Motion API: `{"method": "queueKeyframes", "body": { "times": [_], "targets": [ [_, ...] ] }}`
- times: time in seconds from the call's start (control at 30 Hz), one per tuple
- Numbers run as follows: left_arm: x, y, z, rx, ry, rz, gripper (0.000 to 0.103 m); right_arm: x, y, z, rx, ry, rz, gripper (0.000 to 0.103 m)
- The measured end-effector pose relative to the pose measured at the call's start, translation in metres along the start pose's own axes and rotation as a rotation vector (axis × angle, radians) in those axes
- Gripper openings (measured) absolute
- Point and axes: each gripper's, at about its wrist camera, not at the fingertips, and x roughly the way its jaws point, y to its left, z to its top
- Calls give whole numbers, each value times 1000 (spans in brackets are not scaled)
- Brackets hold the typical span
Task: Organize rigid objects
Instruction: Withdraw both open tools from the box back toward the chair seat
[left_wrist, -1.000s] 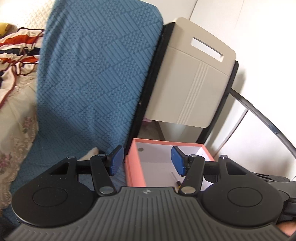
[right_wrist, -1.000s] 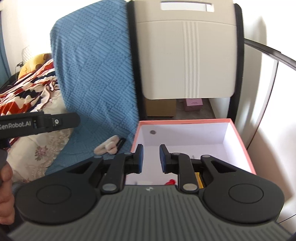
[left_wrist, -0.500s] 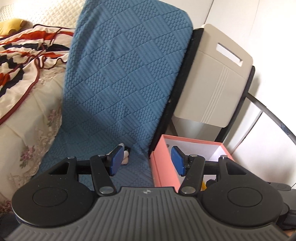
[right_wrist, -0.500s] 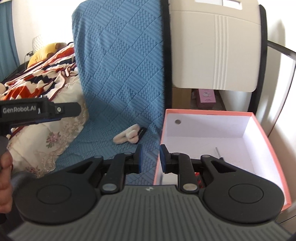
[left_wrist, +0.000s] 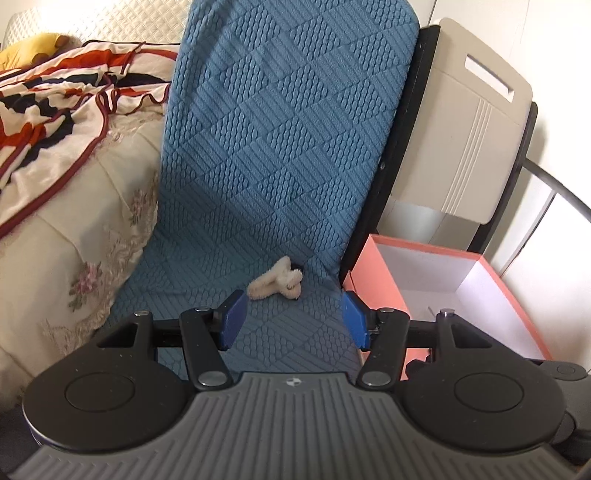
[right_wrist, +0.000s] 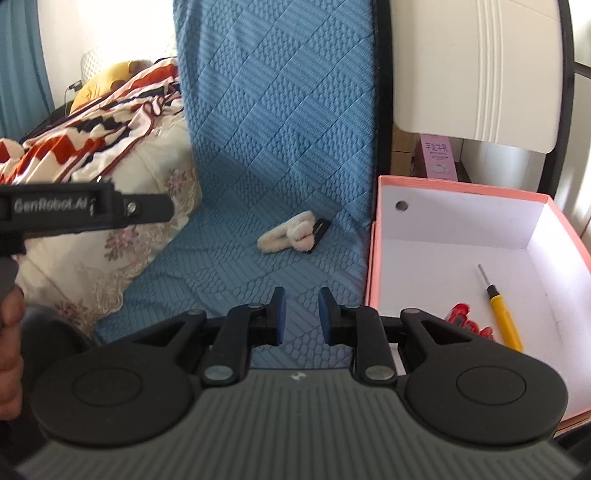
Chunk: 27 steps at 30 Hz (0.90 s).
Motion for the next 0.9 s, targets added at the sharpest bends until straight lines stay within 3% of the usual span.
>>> {"method": "queueKeyframes", "body": {
  "times": [0.37,0.67,0.9],
  "targets": [
    [33,16,-15,19,49,-83,63,15,14,-28,29,26,-48,23],
    [91,32,6,22,99,-146,63,34,25,-14,11,14,-58,23],
    [140,58,21,-50,161,-150,63,68,21,4,16,27,-39,23]
  ]
}}
